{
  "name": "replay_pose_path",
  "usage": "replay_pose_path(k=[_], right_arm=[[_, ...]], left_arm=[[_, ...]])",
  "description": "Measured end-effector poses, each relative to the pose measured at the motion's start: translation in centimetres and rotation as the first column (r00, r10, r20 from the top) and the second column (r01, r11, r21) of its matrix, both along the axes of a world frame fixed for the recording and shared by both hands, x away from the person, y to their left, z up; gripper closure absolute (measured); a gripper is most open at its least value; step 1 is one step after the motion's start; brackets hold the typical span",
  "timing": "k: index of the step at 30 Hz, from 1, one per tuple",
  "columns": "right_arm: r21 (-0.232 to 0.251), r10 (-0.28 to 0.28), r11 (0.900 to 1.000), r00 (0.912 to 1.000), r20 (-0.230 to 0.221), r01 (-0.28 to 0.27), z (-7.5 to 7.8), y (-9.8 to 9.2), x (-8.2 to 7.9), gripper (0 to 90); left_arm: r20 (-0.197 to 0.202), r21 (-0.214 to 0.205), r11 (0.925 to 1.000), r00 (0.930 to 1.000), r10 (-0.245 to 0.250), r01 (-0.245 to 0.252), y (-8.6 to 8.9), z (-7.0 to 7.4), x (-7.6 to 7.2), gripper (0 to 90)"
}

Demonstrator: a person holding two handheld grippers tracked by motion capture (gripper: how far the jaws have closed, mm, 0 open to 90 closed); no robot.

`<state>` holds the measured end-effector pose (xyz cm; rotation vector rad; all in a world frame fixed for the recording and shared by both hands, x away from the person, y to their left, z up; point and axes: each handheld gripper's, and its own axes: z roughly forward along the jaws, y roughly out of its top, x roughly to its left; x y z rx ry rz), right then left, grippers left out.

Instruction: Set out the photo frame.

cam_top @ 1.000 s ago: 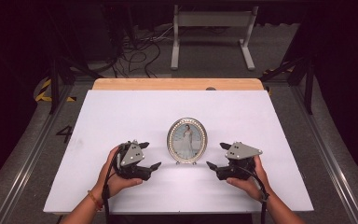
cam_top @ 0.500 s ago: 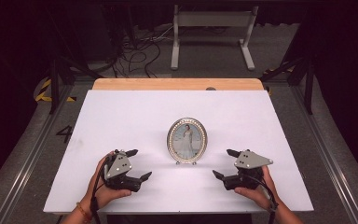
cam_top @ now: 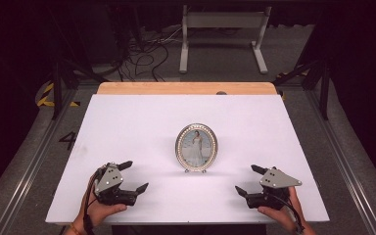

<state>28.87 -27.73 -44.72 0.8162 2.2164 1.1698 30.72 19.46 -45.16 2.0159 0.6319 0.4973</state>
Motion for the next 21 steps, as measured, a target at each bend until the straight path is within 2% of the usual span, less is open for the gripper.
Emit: replay_pose_path(k=[4,8,11,13,18,21], right_arm=[[0.021,-0.012,0.9997,0.9998,0.013,0.012,0.3,-0.5,0.1,12.6],[0.014,-0.009,0.9999,1.0,0.003,0.009,0.0,-0.5,0.3,12.6],[-0.011,0.006,0.9999,1.0,-0.007,-0.006,-0.5,-0.1,0.3,12.6],[-0.018,0.01,0.9998,0.9999,-0.01,-0.01,-0.6,0.1,0.3,12.6],[-0.023,0.012,0.9997,0.9999,-0.006,-0.012,-0.7,0.5,0.2,12.4],[-0.009,0.012,0.9999,0.9999,-0.001,-0.012,-0.6,0.3,0.1,12.3]], left_arm=[[-0.001,-0.003,0.9999,0.9999,-0.011,0.011,-0.3,0.1,-0.1,12.3],[-0.01,0.005,0.9997,0.9997,-0.022,0.022,-0.5,-0.1,0.1,12.1],[-0.015,0.026,0.9992,0.9994,-0.03,0.031,-0.5,-0.2,0.1,12.1],[-0.019,0.015,0.9992,0.9991,-0.038,0.038,-0.5,-0.2,0.1,12.1],[-0.01,0.019,0.9992,0.9993,-0.035,0.035,-0.4,-0.1,0.2,12.1],[-0.013,0.014,0.9994,0.9995,-0.03,0.03,-0.4,-0.1,0.2,12.1]])
